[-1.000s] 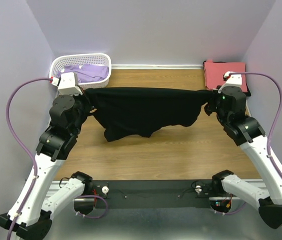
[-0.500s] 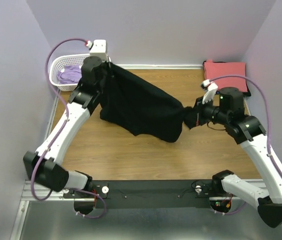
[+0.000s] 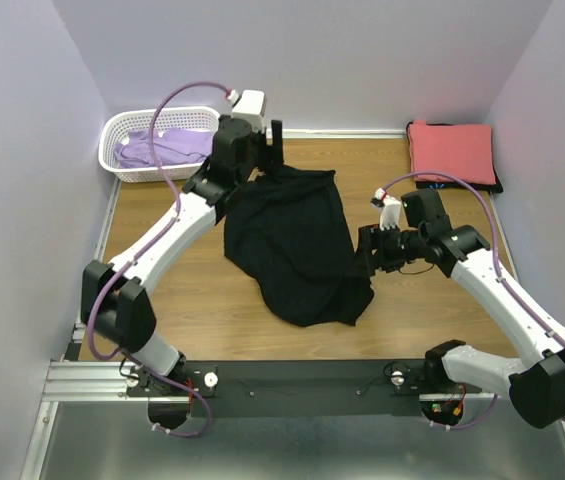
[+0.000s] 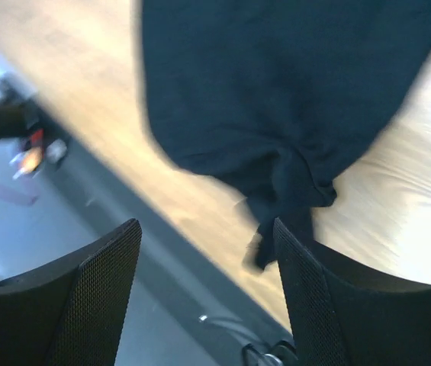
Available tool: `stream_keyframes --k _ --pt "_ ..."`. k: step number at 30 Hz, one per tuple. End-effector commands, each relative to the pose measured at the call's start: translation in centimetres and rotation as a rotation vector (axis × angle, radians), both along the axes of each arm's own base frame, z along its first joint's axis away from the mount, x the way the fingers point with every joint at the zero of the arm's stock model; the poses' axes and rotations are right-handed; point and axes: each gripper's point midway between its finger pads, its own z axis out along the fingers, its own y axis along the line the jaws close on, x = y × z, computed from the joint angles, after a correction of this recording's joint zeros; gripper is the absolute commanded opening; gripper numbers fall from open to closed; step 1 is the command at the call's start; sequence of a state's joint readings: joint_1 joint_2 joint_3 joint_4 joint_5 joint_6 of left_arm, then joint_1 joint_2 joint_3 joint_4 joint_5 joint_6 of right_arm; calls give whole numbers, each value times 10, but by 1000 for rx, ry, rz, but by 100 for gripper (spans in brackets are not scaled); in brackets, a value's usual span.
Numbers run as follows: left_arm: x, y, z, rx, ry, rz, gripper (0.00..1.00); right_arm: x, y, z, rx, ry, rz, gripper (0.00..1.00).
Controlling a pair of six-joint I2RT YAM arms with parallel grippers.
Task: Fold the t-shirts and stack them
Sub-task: Flatten the tshirt out
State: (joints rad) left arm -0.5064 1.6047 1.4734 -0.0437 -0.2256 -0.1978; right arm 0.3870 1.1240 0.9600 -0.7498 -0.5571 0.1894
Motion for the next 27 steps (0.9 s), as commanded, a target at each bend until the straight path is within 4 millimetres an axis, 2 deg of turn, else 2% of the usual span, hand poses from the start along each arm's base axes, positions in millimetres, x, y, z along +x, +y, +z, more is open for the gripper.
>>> stream_keyframes --k 1,2,3,4,6,7,9,10,11,12,13,14,15,16,18,19,22,23,25,27 --pt "-37 15 -5 -74 21 10 88 30 -24 0 -141 -73 -179 78" --pt "-44 19 -14 -85 48 23 88 37 -31 2 -176 -100 -216 78" --pt "-59 33 -35 -66 95 57 88 42 -34 2 -193 -110 -226 78" --pt "-67 41 -45 -60 120 82 88 42 -33 3 -194 -118 -217 78" --pt "-83 59 -66 -52 173 144 88 40 -26 5 -175 -122 -168 78" --pt "-96 74 -77 -38 185 185 88 40 -22 3 -168 -119 -153 77" --pt "-109 98 -84 -45 197 235 88 32 -6 -2 -172 -115 -97 77" --pt "-115 110 -101 -33 229 257 88 31 2 -11 -193 -104 -72 77" --pt "-118 119 -107 -35 240 273 88 31 5 -17 -231 -112 -69 76" --pt "-119 141 -109 -39 238 318 88 21 19 -24 -256 -116 -13 76" --pt "-125 148 -121 -34 267 323 88 18 29 -38 -306 -106 15 76" --pt "-127 153 -125 -35 278 328 88 20 29 -43 -327 -95 6 75" --pt "-134 158 -132 -30 309 321 88 17 38 -54 -347 -74 26 72" --pt "-135 158 -132 -36 309 314 88 19 40 -53 -341 -76 20 71" --pt "-143 151 -140 -61 348 283 88 16 49 -65 -358 -61 48 70" --pt "-150 138 -148 -98 385 221 88 16 56 -66 -351 -64 59 67" --pt "-167 116 -165 -180 460 118 88 15 70 -77 -381 -54 91 65" --pt "-177 106 -178 -214 507 85 86 20 67 -79 -410 -69 66 65" --pt "-191 88 -193 -246 566 9 85 26 62 -84 -443 -71 22 65" --pt "-206 63 -202 -245 618 -62 85 39 48 -86 -513 -118 -50 65"
